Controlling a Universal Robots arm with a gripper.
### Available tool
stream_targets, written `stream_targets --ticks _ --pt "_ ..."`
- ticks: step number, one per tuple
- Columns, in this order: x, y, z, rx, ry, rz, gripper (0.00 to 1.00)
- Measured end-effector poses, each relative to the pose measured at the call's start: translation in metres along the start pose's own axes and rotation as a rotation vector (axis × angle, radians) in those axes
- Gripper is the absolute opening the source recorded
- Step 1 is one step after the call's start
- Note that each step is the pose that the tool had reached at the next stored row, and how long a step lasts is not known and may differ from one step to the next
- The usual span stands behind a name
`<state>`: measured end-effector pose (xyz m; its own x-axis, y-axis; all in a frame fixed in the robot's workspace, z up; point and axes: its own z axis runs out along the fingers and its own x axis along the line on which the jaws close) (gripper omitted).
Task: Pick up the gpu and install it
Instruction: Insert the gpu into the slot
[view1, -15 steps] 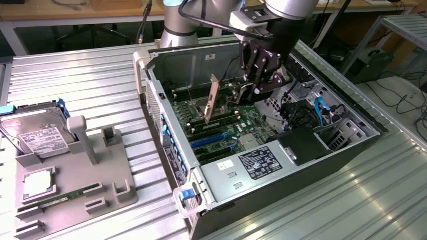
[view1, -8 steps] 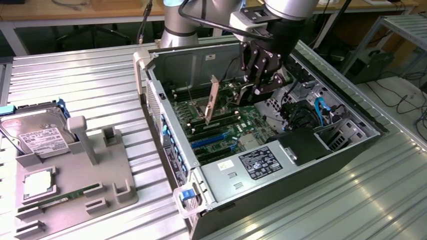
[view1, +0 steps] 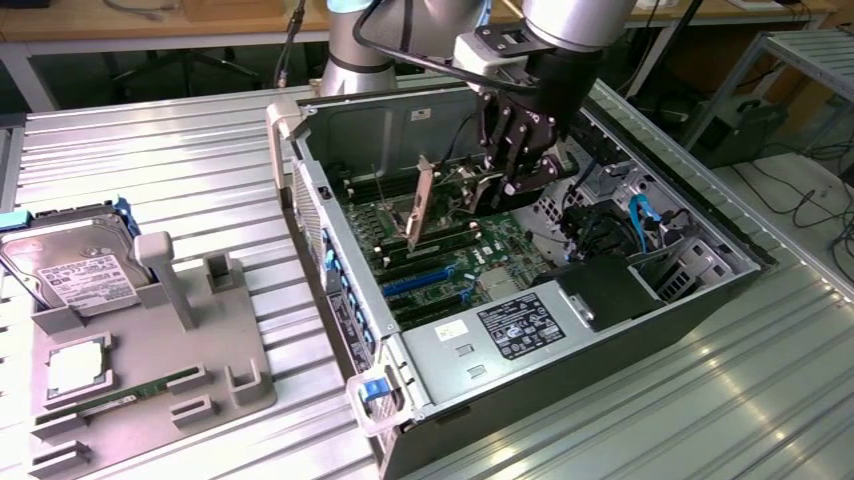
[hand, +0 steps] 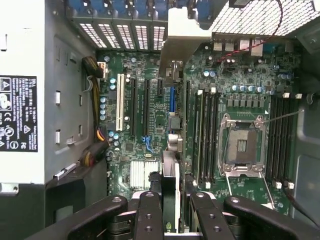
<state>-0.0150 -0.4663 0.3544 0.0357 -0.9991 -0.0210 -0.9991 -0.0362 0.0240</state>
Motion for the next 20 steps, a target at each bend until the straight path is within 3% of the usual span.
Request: stream_targets --ticks 5,16,20 --pt "0.0 0.0009 0.0076 0.0001 -0.0002 0.0 0.27" --pt "0.0 0.0013 0.0095 0.0 -0.0001 0.0 0.27" --pt "0.0 0.0013 0.0116 0.0001 -0.0038 0.0 0.27"
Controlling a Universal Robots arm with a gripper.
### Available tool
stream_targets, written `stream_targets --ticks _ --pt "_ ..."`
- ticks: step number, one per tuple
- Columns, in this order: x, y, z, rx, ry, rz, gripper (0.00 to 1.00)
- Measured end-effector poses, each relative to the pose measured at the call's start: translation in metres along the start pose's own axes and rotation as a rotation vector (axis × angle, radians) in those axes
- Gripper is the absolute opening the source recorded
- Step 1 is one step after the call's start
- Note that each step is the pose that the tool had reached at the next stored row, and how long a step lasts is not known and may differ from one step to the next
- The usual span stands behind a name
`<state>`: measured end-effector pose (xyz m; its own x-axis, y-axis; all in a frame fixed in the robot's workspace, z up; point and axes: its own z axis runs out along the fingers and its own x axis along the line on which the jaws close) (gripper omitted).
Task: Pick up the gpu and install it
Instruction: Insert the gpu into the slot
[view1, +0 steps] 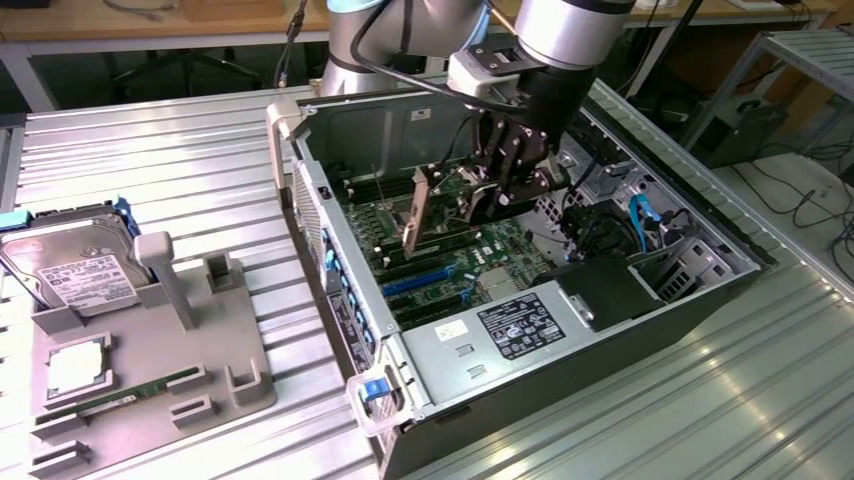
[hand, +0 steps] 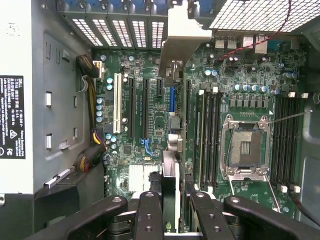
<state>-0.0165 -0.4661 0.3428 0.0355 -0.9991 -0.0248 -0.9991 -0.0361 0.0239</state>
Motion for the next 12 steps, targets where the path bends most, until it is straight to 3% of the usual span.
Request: stream_targets --ticks 3,12 --pt "0.0 0.0 0.0016 0.0002 -0.0037 0.0 0.27" --pt "0.0001 0.0001 0.0067 0.0003 -0.0064 0.0 0.27"
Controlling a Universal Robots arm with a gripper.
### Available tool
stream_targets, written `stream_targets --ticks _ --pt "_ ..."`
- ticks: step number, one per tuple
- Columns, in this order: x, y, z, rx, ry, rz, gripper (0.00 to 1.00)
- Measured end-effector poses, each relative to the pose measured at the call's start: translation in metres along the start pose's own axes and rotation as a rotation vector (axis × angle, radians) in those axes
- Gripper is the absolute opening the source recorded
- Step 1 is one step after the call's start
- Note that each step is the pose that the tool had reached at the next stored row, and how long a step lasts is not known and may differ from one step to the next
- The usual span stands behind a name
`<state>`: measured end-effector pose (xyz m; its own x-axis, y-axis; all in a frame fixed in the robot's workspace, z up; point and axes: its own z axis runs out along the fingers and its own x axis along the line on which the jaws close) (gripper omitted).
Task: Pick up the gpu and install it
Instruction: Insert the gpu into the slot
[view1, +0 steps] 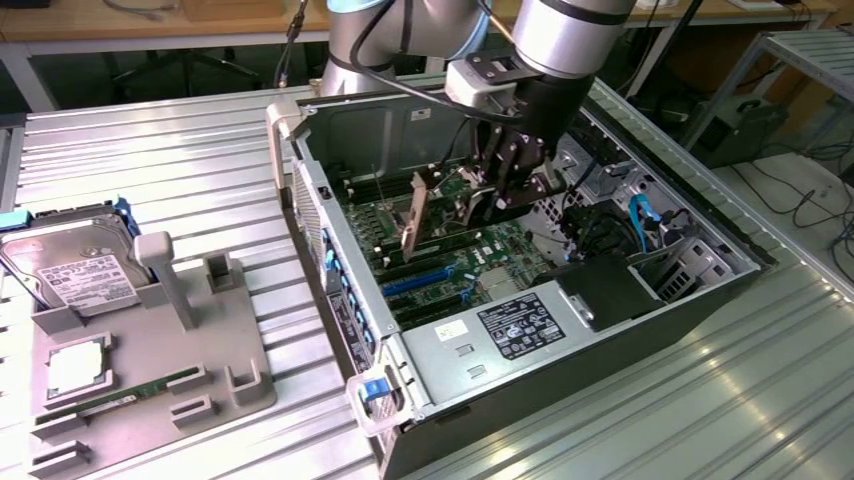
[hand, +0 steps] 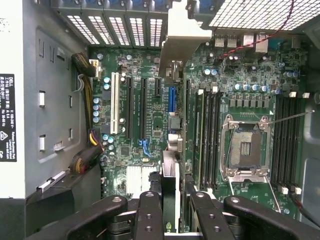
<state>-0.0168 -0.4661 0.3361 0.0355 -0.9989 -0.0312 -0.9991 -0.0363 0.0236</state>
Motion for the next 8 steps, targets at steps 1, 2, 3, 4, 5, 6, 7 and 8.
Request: stream_targets --ticks 1,2,3,4,5,6,7,8 --pt "0.0 0.0 0.0003 -0.0001 0.0001 0.0 0.27" --pt "0.0 0.0 0.0005 -0.0001 0.0001 0.0 0.27" --pt "0.0 0.0 0.0008 0.0 0.0001 0.0 0.27" --pt "0.0001 0.0 0.001 0.0 0.0001 0.0 0.27" --pt "0.0001 0.0 0.0011 0.0 0.0 0.0 0.27" --pt "0.0001 0.0 0.0011 -0.0001 -0.0003 0.0 0.27" --pt "0.0 0.0 0.0012 0.0 -0.0008 0.0 0.27" --pt "0.0 0.0 0.0012 0.0001 -0.0013 0.0 0.27"
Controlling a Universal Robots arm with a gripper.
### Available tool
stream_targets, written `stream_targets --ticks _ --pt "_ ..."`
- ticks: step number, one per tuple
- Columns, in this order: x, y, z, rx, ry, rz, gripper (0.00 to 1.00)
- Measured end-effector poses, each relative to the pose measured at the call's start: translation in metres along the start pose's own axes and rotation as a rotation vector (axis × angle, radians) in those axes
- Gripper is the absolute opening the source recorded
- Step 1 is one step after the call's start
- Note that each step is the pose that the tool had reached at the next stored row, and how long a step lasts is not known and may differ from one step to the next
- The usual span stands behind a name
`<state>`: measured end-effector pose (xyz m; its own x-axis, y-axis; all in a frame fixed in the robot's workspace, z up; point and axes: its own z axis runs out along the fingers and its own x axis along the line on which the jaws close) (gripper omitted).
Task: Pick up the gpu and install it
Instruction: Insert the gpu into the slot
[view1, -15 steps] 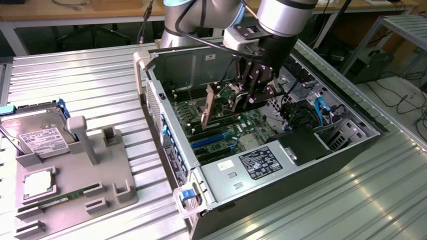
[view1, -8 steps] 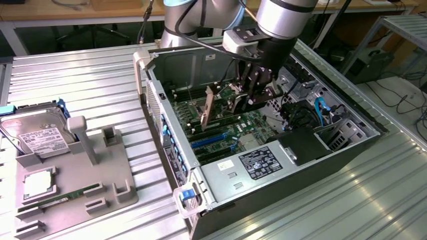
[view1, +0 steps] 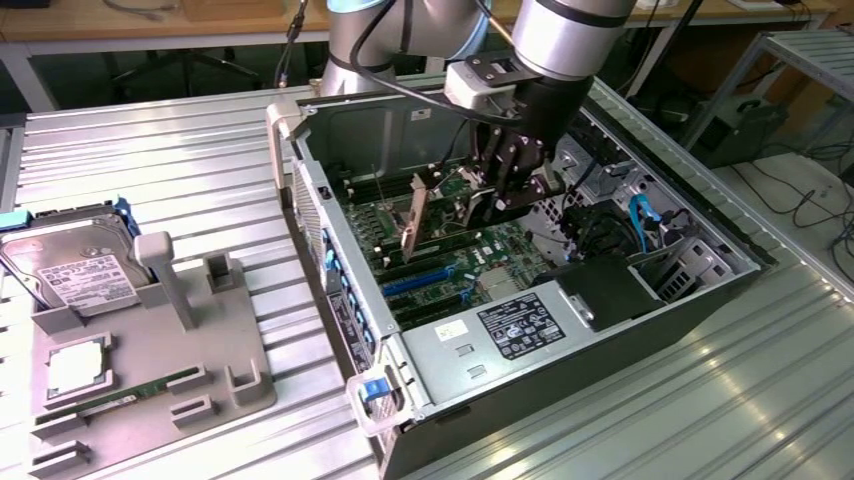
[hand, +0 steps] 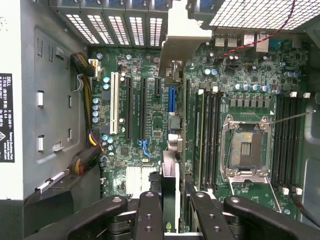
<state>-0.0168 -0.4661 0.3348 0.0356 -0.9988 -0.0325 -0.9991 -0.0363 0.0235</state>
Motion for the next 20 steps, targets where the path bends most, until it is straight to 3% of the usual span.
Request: stream_targets --ticks 20 --pt "0.0 0.0048 0.0124 0.0004 -0.0116 0.0 0.27"
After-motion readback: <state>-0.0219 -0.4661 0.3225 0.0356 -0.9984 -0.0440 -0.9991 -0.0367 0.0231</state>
